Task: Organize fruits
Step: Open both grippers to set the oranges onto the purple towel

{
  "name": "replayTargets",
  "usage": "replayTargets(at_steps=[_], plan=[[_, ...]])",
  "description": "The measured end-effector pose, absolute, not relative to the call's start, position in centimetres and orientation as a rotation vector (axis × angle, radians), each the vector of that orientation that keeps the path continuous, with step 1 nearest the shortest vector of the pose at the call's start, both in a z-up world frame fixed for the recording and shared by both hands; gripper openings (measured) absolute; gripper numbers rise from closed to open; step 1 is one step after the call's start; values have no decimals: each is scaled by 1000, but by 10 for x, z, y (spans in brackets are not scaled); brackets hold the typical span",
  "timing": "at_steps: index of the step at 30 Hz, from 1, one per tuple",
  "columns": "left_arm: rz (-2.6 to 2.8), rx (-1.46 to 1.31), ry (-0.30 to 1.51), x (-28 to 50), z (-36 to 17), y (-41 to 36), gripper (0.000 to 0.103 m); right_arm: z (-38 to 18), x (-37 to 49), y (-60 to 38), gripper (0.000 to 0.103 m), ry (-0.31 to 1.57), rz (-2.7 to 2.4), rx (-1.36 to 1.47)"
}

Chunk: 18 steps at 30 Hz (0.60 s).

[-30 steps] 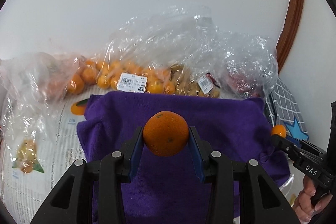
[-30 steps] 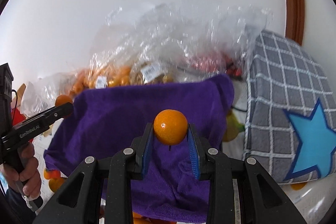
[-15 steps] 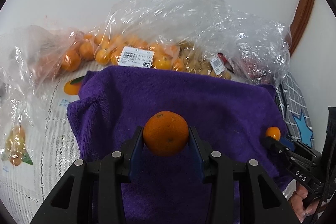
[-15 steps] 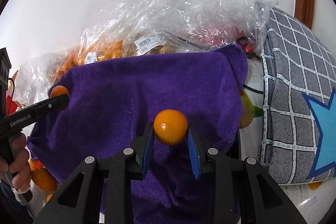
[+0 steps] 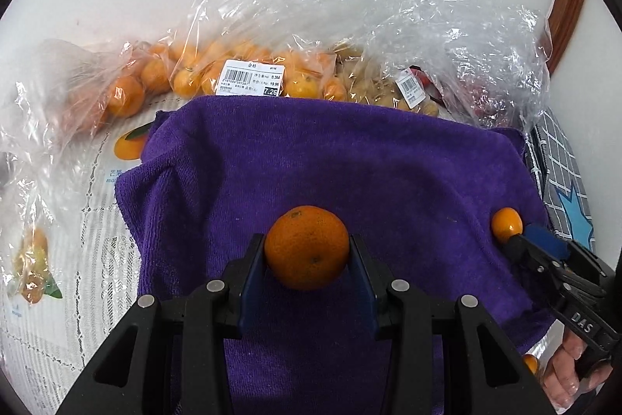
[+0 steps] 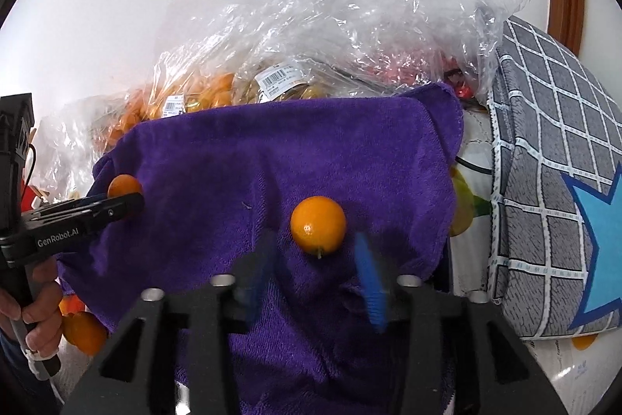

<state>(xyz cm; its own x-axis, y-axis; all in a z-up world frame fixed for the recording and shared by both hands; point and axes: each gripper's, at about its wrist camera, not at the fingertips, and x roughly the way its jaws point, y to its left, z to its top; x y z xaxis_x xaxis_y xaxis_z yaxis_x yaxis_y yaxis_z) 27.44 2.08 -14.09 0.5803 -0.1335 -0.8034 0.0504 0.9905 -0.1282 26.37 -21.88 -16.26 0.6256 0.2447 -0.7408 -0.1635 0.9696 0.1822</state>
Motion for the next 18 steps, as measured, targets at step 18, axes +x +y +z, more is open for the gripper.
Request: replayTargets(at_steps=[18], plan=[[-14, -5, 839, 258, -113, 5, 53, -138, 246, -214, 81, 883, 147, -18]])
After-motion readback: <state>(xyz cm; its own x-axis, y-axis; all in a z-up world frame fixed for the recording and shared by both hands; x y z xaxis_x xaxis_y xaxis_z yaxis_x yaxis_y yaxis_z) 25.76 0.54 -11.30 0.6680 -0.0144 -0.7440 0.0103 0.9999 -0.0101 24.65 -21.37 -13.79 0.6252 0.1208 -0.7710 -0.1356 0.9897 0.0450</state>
